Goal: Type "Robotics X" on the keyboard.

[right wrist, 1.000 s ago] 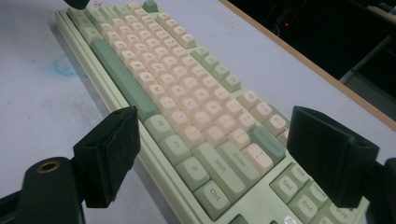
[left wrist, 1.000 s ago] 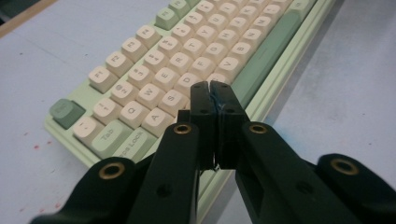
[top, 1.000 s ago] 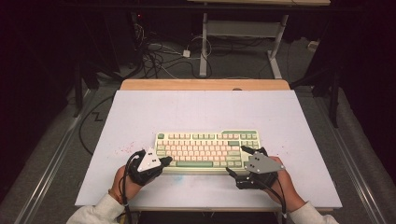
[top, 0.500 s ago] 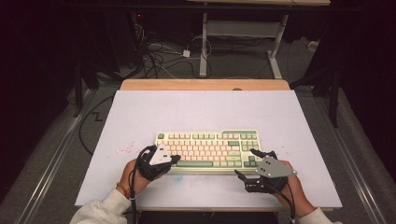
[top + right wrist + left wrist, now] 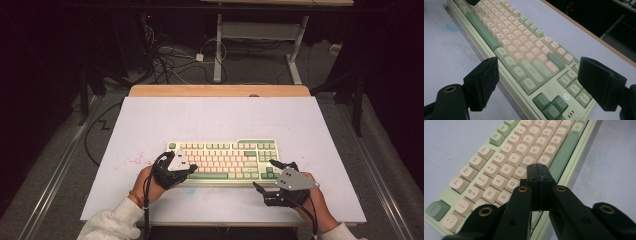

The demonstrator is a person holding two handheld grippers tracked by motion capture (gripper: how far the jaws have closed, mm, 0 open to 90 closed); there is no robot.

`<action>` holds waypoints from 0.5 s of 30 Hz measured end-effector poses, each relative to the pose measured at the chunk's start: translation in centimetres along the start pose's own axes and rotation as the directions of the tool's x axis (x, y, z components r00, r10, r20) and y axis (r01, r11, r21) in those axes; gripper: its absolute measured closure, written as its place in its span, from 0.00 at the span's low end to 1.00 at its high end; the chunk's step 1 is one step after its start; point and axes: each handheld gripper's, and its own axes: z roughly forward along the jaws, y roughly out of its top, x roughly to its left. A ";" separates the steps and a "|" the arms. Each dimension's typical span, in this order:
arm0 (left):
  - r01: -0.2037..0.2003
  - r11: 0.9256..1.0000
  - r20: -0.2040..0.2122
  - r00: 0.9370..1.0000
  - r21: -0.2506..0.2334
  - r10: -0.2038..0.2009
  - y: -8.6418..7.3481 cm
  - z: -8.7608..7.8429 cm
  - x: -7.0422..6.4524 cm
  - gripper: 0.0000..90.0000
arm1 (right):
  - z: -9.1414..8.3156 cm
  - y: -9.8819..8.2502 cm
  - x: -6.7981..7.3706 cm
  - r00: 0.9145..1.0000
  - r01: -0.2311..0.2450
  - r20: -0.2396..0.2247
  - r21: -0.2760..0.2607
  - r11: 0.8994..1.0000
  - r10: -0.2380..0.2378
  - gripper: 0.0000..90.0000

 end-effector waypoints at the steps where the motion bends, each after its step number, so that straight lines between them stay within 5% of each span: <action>1: 0.001 1.000 0.010 1.000 0.006 -0.001 0.1 0.0 0.1 0.97 | 0.0 0.0 0.0 1.000 -0.001 -0.002 0.001 1.000 0.001 0.20; 15: -0.007 0.998 0.022 1.000 0.055 0.006 0.6 1.2 0.4 0.98 | 0.2 -0.1 0.2 1.000 0.014 -0.008 0.014 1.000 -0.014 0.20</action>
